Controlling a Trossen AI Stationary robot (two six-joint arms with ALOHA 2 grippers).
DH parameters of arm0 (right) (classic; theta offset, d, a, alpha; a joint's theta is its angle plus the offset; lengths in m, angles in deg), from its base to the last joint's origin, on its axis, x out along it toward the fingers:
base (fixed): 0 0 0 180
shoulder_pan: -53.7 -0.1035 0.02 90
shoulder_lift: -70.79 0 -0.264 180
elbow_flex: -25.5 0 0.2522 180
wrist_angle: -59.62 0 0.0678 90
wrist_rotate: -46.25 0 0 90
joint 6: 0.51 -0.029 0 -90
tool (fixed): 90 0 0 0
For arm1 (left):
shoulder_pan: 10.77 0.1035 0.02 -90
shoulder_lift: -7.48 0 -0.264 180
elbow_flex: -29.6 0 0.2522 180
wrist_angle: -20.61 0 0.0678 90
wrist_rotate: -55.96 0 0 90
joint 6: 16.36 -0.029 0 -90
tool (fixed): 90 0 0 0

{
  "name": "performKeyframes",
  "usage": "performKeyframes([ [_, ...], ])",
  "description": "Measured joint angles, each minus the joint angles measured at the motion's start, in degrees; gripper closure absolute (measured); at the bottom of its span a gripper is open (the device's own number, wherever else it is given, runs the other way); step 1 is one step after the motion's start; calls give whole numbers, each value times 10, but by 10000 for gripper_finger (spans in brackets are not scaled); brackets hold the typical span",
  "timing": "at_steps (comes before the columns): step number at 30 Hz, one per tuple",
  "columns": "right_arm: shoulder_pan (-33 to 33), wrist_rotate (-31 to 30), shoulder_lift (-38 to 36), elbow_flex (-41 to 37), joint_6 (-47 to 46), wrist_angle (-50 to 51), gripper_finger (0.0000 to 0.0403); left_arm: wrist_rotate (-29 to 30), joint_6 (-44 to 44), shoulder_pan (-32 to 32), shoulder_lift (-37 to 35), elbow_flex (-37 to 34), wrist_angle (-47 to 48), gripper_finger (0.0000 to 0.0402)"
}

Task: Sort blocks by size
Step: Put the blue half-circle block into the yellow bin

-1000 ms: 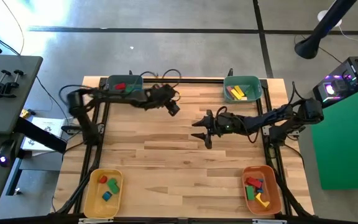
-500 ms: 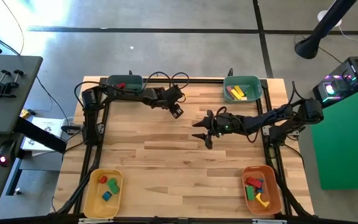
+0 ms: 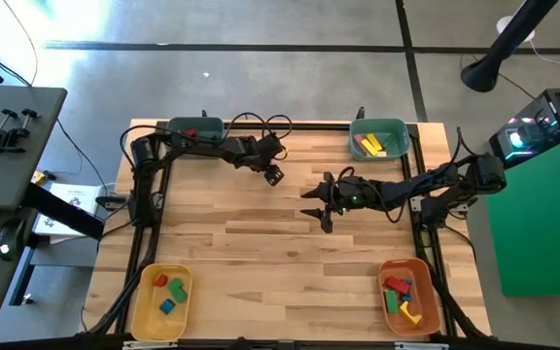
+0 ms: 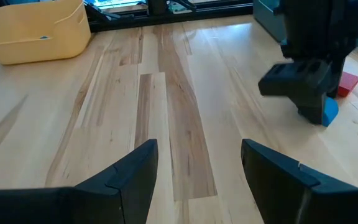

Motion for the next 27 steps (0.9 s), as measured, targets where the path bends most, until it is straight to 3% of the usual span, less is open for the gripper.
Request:
performKeyframes([
  [4,0,0,0,0,0,0,176,-16,0,-1,24,3,-11,135],
  [7,0,0,0,0,0,1,176,-22,0,-7,34,3,-11,155],
  [10,0,0,0,0,0,0,176,-21,3,-18,37,3,-10,198],
  [15,0,0,0,0,0,2,176,-16,5,-36,22,3,11,304],
  [22,0,0,0,0,0,8,176,-27,9,-93,-70,-2,118,306],
  [27,0,0,0,0,8,6,176,-64,-14,-209,-168,0,244,306],
])
